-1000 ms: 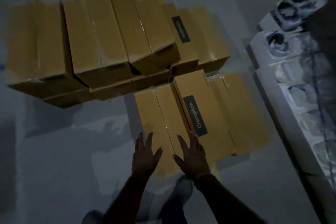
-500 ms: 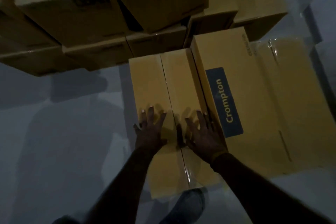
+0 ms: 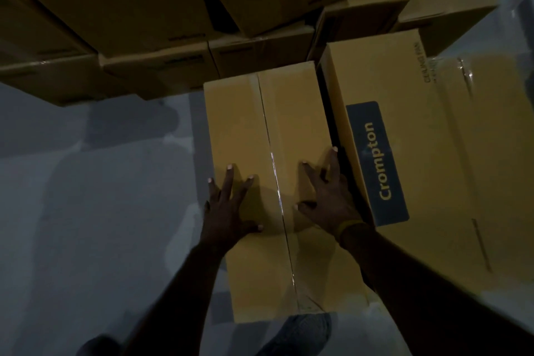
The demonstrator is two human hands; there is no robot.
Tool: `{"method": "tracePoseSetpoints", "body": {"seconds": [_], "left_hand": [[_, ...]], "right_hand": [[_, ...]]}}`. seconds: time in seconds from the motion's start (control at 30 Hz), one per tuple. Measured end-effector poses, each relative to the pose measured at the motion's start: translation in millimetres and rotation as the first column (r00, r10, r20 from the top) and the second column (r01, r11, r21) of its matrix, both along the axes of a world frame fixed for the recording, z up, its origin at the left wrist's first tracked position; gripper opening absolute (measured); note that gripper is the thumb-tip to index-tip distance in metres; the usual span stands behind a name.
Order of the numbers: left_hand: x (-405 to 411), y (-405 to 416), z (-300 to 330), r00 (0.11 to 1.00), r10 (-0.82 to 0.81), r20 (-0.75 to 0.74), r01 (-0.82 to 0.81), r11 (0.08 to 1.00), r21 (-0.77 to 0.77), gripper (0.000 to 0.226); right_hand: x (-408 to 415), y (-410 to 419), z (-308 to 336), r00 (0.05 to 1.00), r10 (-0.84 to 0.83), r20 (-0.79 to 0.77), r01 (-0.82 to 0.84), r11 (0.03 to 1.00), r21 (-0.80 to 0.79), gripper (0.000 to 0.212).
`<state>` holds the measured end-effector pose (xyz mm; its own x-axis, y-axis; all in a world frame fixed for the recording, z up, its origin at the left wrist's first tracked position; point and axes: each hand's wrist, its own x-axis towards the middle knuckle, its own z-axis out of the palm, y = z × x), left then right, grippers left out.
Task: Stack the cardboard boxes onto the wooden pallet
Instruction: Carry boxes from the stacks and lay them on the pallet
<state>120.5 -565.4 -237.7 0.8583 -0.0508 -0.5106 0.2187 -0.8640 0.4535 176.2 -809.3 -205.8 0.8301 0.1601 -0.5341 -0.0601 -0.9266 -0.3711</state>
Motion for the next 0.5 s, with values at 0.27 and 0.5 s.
{"method": "tracePoseSetpoints", "body": {"seconds": [0.27, 0.5], "left_hand": [[-4.0, -8.5, 9.3, 0.931, 0.323, 0.172, -0.306, 0.945, -0.115, 0.083], [-23.4, 36.8, 106.1, 0.946, 0.274, 0.171, -0.281, 0.959, 0.019, 0.076]], "right_hand": [[-19.7, 25.8, 13.7, 0.999, 0.008, 0.049, -0.003, 0.995, -0.103, 0.084], [-42.6, 77.6, 101.5, 0.998, -0.017, 0.067, 0.023, 0.996, -0.088, 0.077]]}}
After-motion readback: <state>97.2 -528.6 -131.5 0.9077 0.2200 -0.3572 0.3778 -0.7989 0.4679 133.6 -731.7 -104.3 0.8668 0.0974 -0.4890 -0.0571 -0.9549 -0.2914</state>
